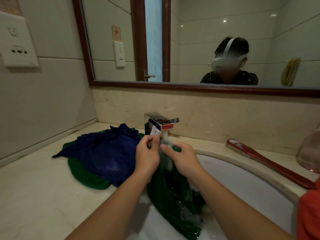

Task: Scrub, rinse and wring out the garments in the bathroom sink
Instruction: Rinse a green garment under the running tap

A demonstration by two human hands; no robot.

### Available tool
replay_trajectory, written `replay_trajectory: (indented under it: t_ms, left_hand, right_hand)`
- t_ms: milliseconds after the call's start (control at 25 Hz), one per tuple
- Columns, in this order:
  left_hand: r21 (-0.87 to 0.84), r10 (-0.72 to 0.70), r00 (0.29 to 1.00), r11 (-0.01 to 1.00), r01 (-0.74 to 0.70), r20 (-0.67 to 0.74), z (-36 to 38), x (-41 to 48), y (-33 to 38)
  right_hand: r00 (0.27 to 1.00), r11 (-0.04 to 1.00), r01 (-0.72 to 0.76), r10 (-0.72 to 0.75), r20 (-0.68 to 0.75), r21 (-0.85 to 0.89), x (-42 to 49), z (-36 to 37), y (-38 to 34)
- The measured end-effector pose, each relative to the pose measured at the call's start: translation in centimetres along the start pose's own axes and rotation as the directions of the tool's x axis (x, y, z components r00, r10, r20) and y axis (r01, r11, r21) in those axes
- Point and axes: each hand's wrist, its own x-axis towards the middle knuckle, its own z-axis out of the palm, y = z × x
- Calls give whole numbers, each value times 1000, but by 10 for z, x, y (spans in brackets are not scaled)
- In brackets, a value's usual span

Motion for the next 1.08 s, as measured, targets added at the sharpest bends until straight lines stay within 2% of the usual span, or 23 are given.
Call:
replay_trajectory:
  t_ms: [40,120,200,320,480,680,760,880,1000,1080]
  left_hand:
    - [-4,0,1000,1000,0,4,0,-1,1]
    - [-23,6,999,1000,-6,35,1,-1,2]
    - [-37,-19,994,999,23,103,3,-3,4]
    - [83,-46,985,996,32,168,7,-4,4]
    - [57,-53,994,997,47,99,5,0,2]
    - [17,-58,988,998,61,-145,1,4,7]
    - [4,-62,978,998,64,-197,0,1,13]
    - [98,-47,997,994,52,-53,1,0,9]
    - [164,-58,988,986,35,143,0,2,0]
    - [171,-46,972,985,7,229,-1,2,-2]
  right_hand:
    - [1000,1000,6,-6,-17,-22,0,2,0]
    - [988,1000,-5,2,-154,-19,3,4,2]
    - [956,998,-20,39,-292,67,9,-1,3]
    - [931,986,-35,92,-354,164,11,-9,4]
    - [950,995,-7,37,-310,95,8,-2,6]
    - [992,1000,-19,17,-122,-18,0,11,3]
    - [997,1000,-14,12,-75,-25,-4,13,3]
    - [986,996,12,-26,-165,-85,0,13,5]
    - [975,1000,25,-23,-220,10,4,8,6]
    - [970,999,42,-44,-240,-11,6,5,6]
